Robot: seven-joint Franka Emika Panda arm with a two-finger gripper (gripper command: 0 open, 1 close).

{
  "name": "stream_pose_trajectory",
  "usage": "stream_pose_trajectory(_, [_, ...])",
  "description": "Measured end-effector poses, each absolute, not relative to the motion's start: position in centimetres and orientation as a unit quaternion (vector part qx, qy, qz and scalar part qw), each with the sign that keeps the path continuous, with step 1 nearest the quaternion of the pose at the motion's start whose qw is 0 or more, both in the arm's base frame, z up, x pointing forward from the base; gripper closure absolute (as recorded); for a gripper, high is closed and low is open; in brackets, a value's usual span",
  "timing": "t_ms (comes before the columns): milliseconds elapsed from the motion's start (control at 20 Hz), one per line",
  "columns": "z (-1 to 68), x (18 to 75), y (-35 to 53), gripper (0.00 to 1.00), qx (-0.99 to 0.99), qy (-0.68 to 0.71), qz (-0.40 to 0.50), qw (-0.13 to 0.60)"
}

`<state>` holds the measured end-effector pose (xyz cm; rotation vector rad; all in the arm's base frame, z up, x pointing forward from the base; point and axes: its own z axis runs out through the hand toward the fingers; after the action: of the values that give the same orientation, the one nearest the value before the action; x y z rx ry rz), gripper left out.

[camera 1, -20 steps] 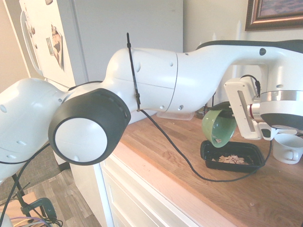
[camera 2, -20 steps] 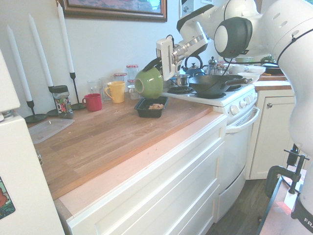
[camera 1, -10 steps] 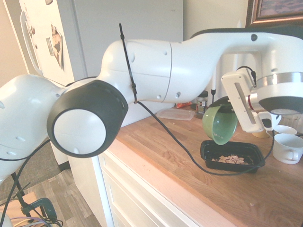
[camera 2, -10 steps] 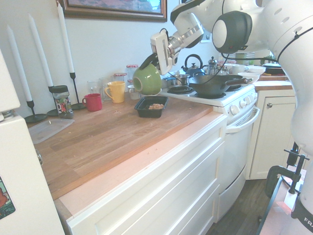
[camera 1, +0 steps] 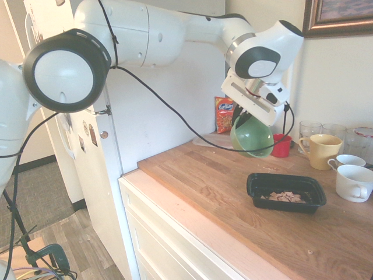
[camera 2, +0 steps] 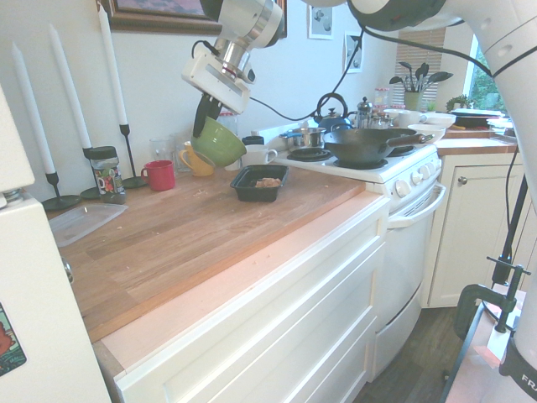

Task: Pour the cereal into the box

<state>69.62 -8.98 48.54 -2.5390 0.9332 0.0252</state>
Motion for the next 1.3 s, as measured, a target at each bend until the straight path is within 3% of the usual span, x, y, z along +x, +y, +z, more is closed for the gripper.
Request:
stream_pose_trajectory(500, [40.7, 67.4, 4.0, 1.00, -0.925, 0.367, -0.075, -0.058])
stream_pose_trajectory(1300, [33.2, 66.1, 15.5, 1.00, -0.933, 0.306, -0.110, -0.154])
